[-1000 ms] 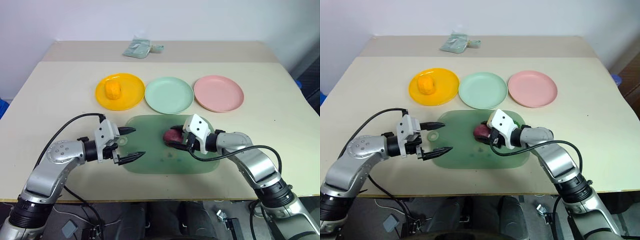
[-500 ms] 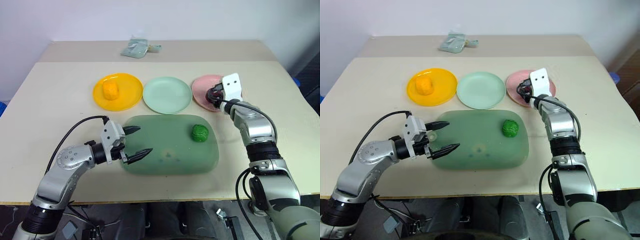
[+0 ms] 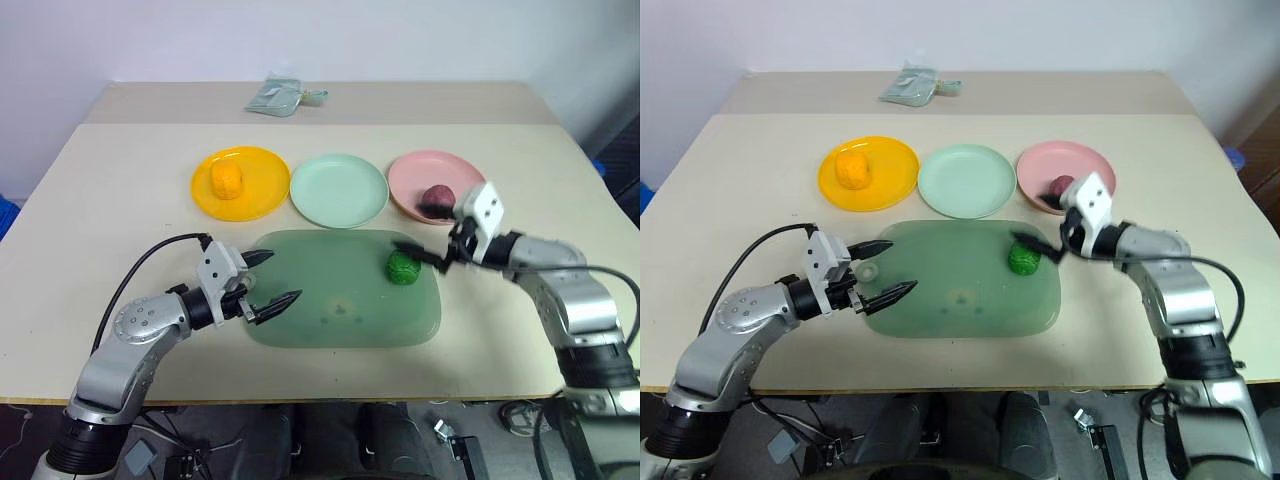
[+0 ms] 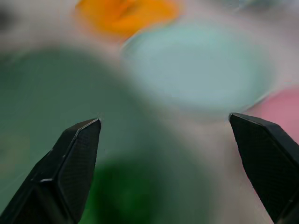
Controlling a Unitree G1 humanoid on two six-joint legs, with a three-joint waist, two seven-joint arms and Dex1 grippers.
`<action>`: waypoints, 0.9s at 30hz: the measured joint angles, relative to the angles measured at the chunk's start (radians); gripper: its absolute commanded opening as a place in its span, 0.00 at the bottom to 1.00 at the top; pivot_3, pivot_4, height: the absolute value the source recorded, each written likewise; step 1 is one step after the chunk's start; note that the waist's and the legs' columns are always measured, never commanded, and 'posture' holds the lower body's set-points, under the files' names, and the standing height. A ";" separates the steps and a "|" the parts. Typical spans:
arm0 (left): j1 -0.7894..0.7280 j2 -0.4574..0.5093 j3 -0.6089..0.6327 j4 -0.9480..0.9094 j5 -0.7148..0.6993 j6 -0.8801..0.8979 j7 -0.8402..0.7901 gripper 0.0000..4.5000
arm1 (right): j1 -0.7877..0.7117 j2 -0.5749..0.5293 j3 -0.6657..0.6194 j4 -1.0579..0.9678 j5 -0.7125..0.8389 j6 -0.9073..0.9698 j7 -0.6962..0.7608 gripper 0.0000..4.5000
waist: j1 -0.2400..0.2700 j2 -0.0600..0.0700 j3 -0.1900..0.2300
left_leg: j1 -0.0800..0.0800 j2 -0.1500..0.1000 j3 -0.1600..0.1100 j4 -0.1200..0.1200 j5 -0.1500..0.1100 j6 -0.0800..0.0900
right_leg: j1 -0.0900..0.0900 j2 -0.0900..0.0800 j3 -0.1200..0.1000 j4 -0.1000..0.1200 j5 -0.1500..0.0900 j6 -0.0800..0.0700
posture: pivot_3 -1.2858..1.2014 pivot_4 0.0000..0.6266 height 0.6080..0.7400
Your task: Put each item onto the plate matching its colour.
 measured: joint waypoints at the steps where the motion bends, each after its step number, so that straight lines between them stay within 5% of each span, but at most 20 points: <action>1: -0.003 0.000 0.000 0.003 0.000 -0.002 -0.004 1.00 | 0.016 -0.015 0.017 -0.013 -0.006 0.014 0.013 0.99 | -0.001 0.000 0.000 | 0.000 0.000 0.000 0.000 0.000 0.000 | 0.000 0.000 0.000 0.000 0.000 0.000 | 0.52 0.24 1.00; 4: -0.014 0.002 0.006 0.008 0.000 -0.010 -0.010 1.00 | 0.027 -0.027 0.064 -0.019 -0.045 0.032 0.021 0.94 | -0.001 0.000 0.000 | 0.000 0.000 0.000 0.000 0.000 0.000 | -0.001 0.000 0.001 0.001 0.000 0.000 | 0.52 0.24 1.00; 9: -0.016 0.008 0.024 0.015 0.000 -0.011 -0.013 1.00 | -0.017 0.007 0.089 0.009 -0.090 0.025 -0.010 0.51 | 0.002 0.000 0.000 | 0.000 0.000 0.000 0.000 0.000 0.000 | -0.001 0.000 0.001 0.000 0.000 0.000 | 0.52 0.24 1.00; 15: -0.018 -0.012 0.097 0.070 0.034 -0.051 0.075 1.00 | -0.202 0.230 0.094 0.056 -0.106 -0.028 -0.143 0.51 | -0.007 0.001 0.000 | 0.000 0.000 0.000 -0.001 0.001 -0.002 | -0.003 0.000 0.001 0.001 0.000 0.000 | 0.52 0.24 1.00; 21: -0.003 -0.024 0.159 0.114 0.063 -0.067 0.147 1.00 | -0.491 0.460 0.161 0.459 -0.293 -0.107 -0.405 0.51 | -0.019 0.000 0.000 | -0.001 -0.001 -0.001 -0.003 0.001 -0.002 | -0.003 0.000 0.000 0.003 0.000 -0.001 | 0.52 0.24 1.00; 25: 0.020 -0.036 0.162 0.102 0.063 -0.071 0.161 1.00 | -0.540 0.511 0.165 0.664 -0.335 -0.190 -0.462 0.93 | -0.023 0.000 0.000 | -0.001 -0.002 0.000 -0.005 0.001 -0.002 | -0.003 0.000 0.000 0.002 0.000 0.000 | 0.52 0.24 1.00; 27: 0.037 -0.044 0.162 0.088 0.062 -0.071 0.170 1.00 | -0.539 0.507 0.149 0.674 -0.335 -0.244 -0.455 0.99 | -0.026 0.001 0.000 | -0.001 -0.002 0.000 -0.005 0.001 -0.002 | -0.004 0.000 0.000 0.002 0.000 0.000 | 0.52 0.24 1.00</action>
